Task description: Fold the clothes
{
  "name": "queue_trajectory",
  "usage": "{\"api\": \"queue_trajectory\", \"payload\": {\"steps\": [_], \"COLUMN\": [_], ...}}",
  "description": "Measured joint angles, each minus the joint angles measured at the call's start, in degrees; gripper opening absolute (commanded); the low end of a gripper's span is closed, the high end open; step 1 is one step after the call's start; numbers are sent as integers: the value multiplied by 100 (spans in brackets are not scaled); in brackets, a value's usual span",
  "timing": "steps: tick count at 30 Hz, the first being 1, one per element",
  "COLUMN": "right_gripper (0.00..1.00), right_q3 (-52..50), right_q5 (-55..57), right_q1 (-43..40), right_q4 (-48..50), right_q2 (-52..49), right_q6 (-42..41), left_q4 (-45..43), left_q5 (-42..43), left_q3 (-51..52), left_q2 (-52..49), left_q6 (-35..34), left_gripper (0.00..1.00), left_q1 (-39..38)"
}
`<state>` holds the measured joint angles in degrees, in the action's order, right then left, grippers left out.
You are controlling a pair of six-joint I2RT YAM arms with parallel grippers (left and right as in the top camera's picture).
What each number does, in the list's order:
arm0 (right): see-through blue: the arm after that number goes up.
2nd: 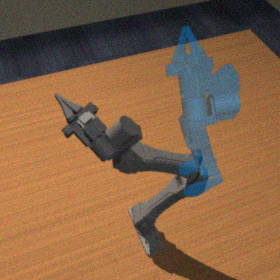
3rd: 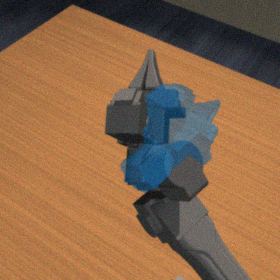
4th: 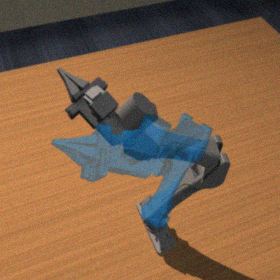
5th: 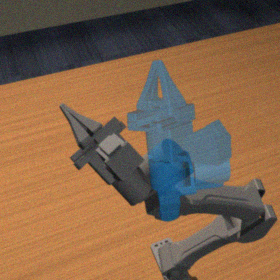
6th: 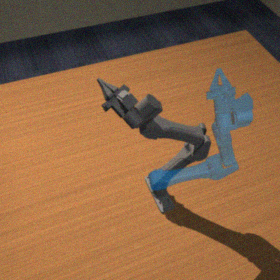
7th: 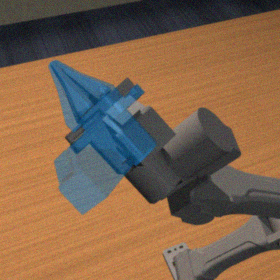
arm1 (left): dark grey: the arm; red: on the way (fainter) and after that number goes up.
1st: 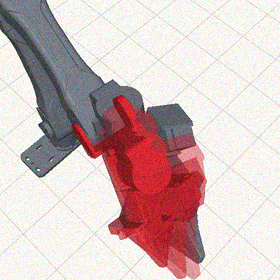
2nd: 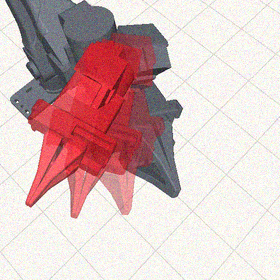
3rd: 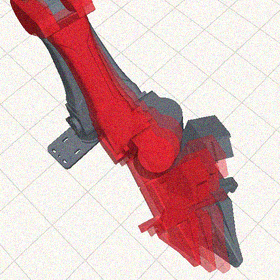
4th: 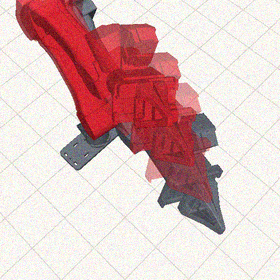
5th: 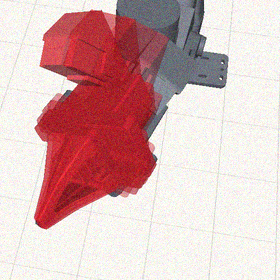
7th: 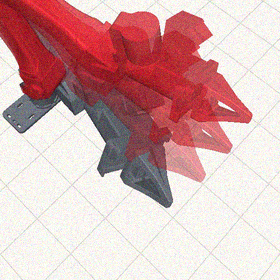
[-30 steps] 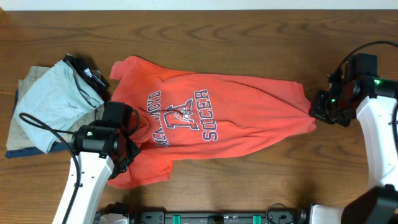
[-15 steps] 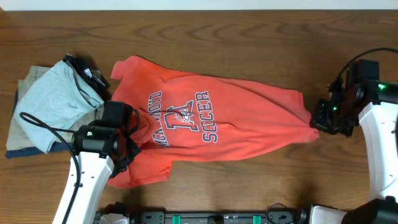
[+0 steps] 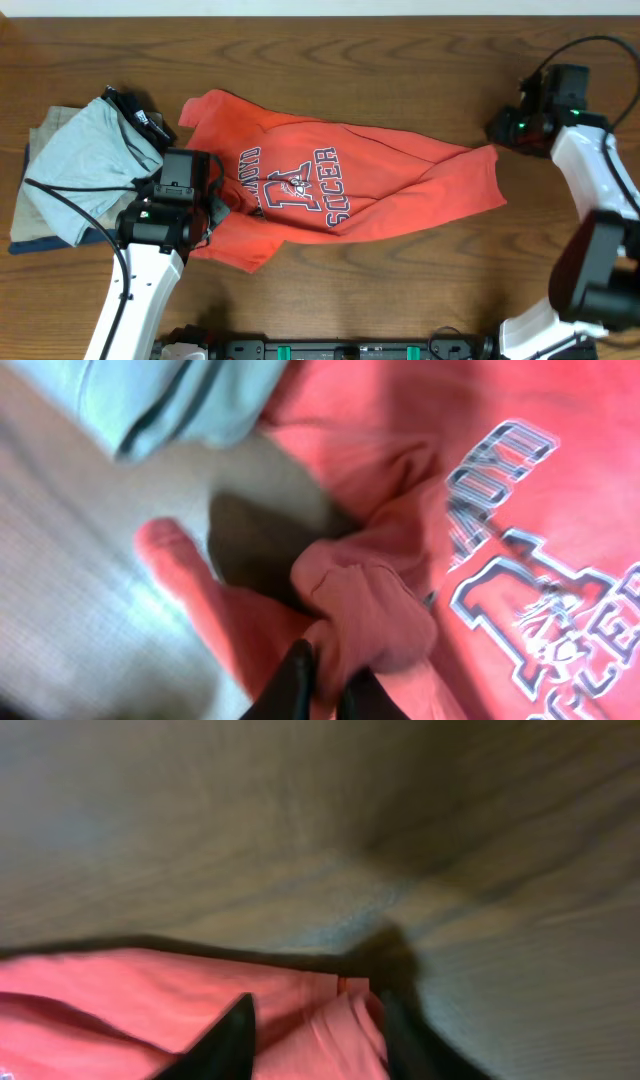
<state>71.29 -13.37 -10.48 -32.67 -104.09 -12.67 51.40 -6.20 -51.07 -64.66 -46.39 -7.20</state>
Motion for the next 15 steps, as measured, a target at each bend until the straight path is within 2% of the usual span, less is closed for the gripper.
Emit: {"api": "queue_trajectory", "payload": {"steps": [5, 11, 15], "right_gripper": [47, 47, 51], "right_q3": [-22, -33, -138], "right_q5": [-4, 577, 1032], "right_q1": [-59, -223, -232], "right_q4": [-651, -2065, -2118], "right_q2": [-177, -168, -168], "right_q6": [-13, -31, -57], "left_q4": [13, 125, 127], "left_q5": [0, 0, 0], "left_q3": [0, 0, 0], "left_q2": [-170, -463, -634], "left_q6": [-4, -4, -4], "left_gripper": [15, 15, 15], "left_q1": [0, 0, 0]}}
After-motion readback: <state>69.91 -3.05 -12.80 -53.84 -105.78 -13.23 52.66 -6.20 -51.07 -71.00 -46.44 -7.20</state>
